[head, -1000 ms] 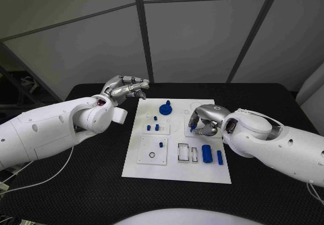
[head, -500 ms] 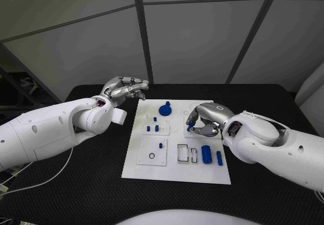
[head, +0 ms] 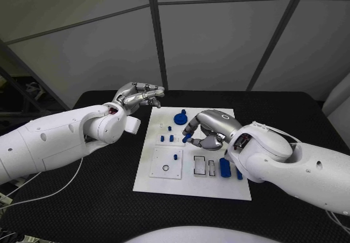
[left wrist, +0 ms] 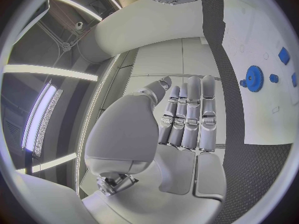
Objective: Assemble the parts on the task board
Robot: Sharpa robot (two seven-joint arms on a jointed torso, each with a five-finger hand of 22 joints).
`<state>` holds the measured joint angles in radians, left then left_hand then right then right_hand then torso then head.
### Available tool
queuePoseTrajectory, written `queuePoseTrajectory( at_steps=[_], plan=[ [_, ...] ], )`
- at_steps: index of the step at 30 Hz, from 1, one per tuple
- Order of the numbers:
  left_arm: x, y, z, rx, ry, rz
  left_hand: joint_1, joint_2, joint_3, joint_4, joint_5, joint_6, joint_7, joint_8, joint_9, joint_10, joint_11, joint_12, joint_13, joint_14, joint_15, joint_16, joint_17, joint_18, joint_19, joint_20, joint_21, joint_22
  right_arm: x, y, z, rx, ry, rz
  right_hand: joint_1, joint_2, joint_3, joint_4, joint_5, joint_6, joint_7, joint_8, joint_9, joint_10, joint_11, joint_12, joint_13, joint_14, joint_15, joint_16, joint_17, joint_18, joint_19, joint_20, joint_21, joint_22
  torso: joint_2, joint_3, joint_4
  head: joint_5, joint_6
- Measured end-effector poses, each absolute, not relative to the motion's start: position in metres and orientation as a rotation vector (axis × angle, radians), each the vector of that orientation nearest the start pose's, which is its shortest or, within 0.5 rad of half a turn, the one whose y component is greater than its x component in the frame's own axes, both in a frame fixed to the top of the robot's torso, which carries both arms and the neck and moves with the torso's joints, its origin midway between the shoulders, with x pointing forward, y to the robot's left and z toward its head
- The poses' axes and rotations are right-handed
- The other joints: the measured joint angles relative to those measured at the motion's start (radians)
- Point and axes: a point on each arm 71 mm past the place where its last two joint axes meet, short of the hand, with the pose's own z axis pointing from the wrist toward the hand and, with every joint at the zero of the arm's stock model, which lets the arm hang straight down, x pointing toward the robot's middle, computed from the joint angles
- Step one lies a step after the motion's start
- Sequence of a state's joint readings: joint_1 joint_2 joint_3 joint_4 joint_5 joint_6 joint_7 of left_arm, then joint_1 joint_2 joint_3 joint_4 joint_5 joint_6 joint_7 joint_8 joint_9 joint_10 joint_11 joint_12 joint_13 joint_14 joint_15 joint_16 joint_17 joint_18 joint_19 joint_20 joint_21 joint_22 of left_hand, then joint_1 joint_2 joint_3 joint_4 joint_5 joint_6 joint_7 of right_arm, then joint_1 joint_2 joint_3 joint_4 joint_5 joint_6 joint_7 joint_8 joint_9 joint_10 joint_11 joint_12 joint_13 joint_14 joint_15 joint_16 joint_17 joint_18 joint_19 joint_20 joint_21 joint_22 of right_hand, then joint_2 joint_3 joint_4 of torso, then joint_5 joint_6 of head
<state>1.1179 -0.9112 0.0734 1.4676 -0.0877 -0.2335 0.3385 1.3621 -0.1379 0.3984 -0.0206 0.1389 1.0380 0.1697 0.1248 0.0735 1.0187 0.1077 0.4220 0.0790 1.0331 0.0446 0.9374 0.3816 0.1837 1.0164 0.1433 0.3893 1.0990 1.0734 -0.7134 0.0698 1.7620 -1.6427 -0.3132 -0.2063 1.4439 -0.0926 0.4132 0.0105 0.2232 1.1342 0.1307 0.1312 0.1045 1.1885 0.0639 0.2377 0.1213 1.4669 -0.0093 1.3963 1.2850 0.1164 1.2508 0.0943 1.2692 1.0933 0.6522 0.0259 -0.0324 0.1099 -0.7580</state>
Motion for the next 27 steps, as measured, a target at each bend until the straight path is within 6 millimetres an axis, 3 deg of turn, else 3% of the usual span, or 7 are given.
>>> queuePoseTrajectory(
  at_steps=[11, 27],
  plan=[
    [0.498, 0.251, -0.183, -1.113, 1.417, -1.507, 0.004, 0.004, 0.0, 0.0, 0.0, 0.0, 0.0, 0.0, 0.0, -0.004, 0.004, 0.0, 0.0, 0.0, 0.0, 0.0, 0.0, 0.0, 0.0, 0.0, 0.0, 0.0, 0.401, -0.033, -0.189, -0.357, 1.605, 1.014, 0.001, 0.001, 0.002, -0.002, 0.0, 0.0, 0.0, -0.005, 0.0, 0.0, 0.0, -0.004, 0.001, 0.0, 0.0, 0.0, 0.0, 0.0, 0.0, 0.0, 0.0, -0.002, 0.003, 0.0003, 0.0025, 0.016, -0.005],
    [0.499, 0.247, -0.184, -1.113, 1.423, -1.514, 0.004, 0.004, 0.0, 0.0, 0.0, 0.0, 0.0, 0.0, 0.0, -0.004, 0.004, 0.0, 0.0, 0.0, 0.0, 0.0, -0.001, 0.0, 0.0, 0.0, 0.0, -0.001, 0.394, -0.019, -0.219, -0.413, 1.697, 1.032, 0.003, 0.003, 0.002, -0.002, 0.004, -0.003, 0.001, -0.003, 0.0, 0.0, 0.0, -0.008, 0.001, 0.0, 0.0, 0.0, -0.001, 0.0, 0.0, 0.0, 0.0, -0.003, 0.002, 0.0012, 0.0017, 0.03, -0.02]
  ],
)
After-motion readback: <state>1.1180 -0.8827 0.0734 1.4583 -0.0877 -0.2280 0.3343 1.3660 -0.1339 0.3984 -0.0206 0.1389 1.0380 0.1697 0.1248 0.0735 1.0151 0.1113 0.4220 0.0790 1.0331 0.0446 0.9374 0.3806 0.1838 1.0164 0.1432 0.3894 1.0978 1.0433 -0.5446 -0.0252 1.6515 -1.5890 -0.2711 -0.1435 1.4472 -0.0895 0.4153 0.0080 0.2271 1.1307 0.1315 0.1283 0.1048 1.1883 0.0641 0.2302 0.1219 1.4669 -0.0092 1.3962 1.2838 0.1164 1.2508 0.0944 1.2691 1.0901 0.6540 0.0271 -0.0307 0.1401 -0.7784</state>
